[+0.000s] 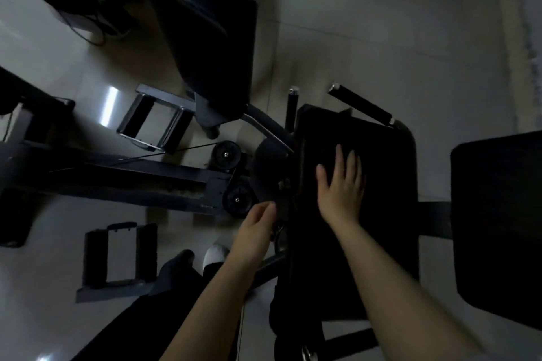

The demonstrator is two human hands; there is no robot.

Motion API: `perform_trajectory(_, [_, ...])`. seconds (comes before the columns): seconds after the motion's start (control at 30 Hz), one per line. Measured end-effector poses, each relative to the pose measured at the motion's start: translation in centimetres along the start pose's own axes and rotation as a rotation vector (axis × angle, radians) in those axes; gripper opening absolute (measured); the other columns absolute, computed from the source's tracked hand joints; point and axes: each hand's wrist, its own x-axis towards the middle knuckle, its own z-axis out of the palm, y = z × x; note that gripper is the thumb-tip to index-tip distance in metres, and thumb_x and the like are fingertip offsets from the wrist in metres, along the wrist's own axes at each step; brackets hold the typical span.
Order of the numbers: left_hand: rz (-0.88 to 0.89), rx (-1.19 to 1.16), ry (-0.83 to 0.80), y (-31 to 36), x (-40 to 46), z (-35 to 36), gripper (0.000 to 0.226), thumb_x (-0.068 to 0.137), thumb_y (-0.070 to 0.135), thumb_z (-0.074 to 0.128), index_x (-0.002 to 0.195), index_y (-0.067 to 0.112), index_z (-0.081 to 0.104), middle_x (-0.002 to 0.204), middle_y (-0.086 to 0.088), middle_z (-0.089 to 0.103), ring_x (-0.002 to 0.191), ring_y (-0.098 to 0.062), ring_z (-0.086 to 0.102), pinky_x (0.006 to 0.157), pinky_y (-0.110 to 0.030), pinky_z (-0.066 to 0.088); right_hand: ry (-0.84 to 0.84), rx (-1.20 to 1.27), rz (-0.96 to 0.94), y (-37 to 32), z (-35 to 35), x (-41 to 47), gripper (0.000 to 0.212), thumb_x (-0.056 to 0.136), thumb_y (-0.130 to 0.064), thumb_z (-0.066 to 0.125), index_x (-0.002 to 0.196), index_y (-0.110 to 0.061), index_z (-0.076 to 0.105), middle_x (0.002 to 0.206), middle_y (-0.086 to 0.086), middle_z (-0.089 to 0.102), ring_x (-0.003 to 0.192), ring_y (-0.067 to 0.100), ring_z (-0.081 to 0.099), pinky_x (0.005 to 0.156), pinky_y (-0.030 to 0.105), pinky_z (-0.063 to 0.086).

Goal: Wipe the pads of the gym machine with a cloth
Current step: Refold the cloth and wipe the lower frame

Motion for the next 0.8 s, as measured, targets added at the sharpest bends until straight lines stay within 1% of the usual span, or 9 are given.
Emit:
perform_trajectory(0.13, [-0.069,0.034,-0.166,-0.8,-0.6,1.7,0.038,0.1,0.027,0.04,0.137,0.018,0.038,0.125,-0.001,0.049,0.11,-0.017,0.049,0.089,-0.028,0.04,0.015,-0.004,-0.048,3.8,1.8,-12.7,0.061,0.095,-0.058,0.018,0.147,-0.027,0.023,0.154,0.006,0.028,0.143,0.023,0.019,0.114,0.043,0.02])
perform_trajectory(0.27, [-0.089,0.074,-0.226,-2.2,-0.4,2.6,0.043,0.099,0.03,0.042,0.141,0.021,0.037,0.131,0.0,0.052,0.117,-0.016,0.053,0.102,-0.037,0.044,0.015,0.084,-0.037,5.5,2.6,-16.4,0.05,0.096,-0.053,0.023,0.139,-0.03,0.034,0.146,0.002,0.036,0.135,0.024,0.032,0.106,0.043,0.031])
perform_trajectory(0.33, [-0.096,0.064,-0.214,-2.5,-0.2,2.3,0.04,0.099,0.032,0.043,0.137,0.022,0.043,0.122,0.004,0.058,0.109,-0.011,0.057,0.092,-0.031,0.05,0.124,0.113,0.104,4.6,2.4,-13.8,0.036,0.093,-0.043,0.034,0.125,-0.028,0.043,0.131,0.007,0.047,0.119,0.031,0.045,0.093,0.048,0.039])
perform_trajectory(0.4, [-0.069,0.01,-0.172,-1.9,-0.1,1.8,0.028,0.099,0.028,0.042,0.125,0.023,0.052,0.105,0.012,0.061,0.09,0.001,0.058,0.068,-0.013,0.049,0.239,0.217,0.238,2.4,1.3,-10.5,0.028,0.094,-0.033,0.043,0.119,-0.021,0.049,0.123,0.012,0.051,0.111,0.034,0.049,0.088,0.044,0.043])
perform_trajectory(0.47, [0.001,-0.042,-0.151,-0.5,-0.2,1.3,0.021,0.099,0.021,0.042,0.116,0.025,0.055,0.096,0.016,0.06,0.077,0.007,0.059,0.055,-0.004,0.045,0.172,0.39,0.222,-0.5,-0.7,-8.2,0.032,0.096,-0.029,0.048,0.125,-0.016,0.051,0.127,0.009,0.048,0.115,0.023,0.048,0.089,0.021,0.042])
perform_trajectory(0.5, [0.039,-0.067,-0.137,0.6,-0.2,0.9,0.021,0.099,0.018,0.043,0.114,0.023,0.057,0.096,0.014,0.062,0.076,0.007,0.061,0.056,-0.003,0.045,0.108,0.459,0.156,-2.3,-1.8,-7.6,0.034,0.095,-0.027,0.05,0.127,-0.014,0.052,0.126,0.006,0.048,0.114,0.018,0.048,0.085,0.007,0.037])
perform_trajectory(0.57, [0.101,-0.164,-0.106,3.3,-0.5,-0.1,0.021,0.098,0.015,0.045,0.107,0.021,0.063,0.096,0.005,0.066,0.084,-0.002,0.063,0.067,-0.01,0.049,0.056,0.542,-0.036,-5.9,-4.2,-6.8,0.034,0.092,-0.029,0.055,0.123,-0.013,0.057,0.117,0.001,0.049,0.109,0.014,0.051,0.079,-0.001,0.036])
perform_trajectory(0.67, [0.126,-0.402,-0.133,6.6,-1.3,-2.3,0.022,0.096,0.017,0.044,0.101,0.019,0.066,0.094,-0.006,0.07,0.088,-0.018,0.064,0.076,-0.03,0.049,0.045,0.45,-0.382,-11.1,-7.9,-6.1,0.041,0.086,-0.044,0.049,0.12,-0.023,0.06,0.118,-0.002,0.048,0.109,0.007,0.044,0.084,0.008,0.039])
perform_trajectory(0.8, [0.172,-0.75,-0.251,9.2,-2.3,-5.8,0.031,0.096,0.021,0.039,0.099,0.014,0.069,0.091,-0.008,0.072,0.085,-0.02,0.07,0.065,-0.03,0.057,-0.188,0.3,-0.729,-17.1,-11.8,-5.4,0.046,0.088,-0.055,0.038,0.128,-0.036,0.051,0.122,-0.015,0.041,0.116,0.001,0.036,0.099,0.027,0.032])
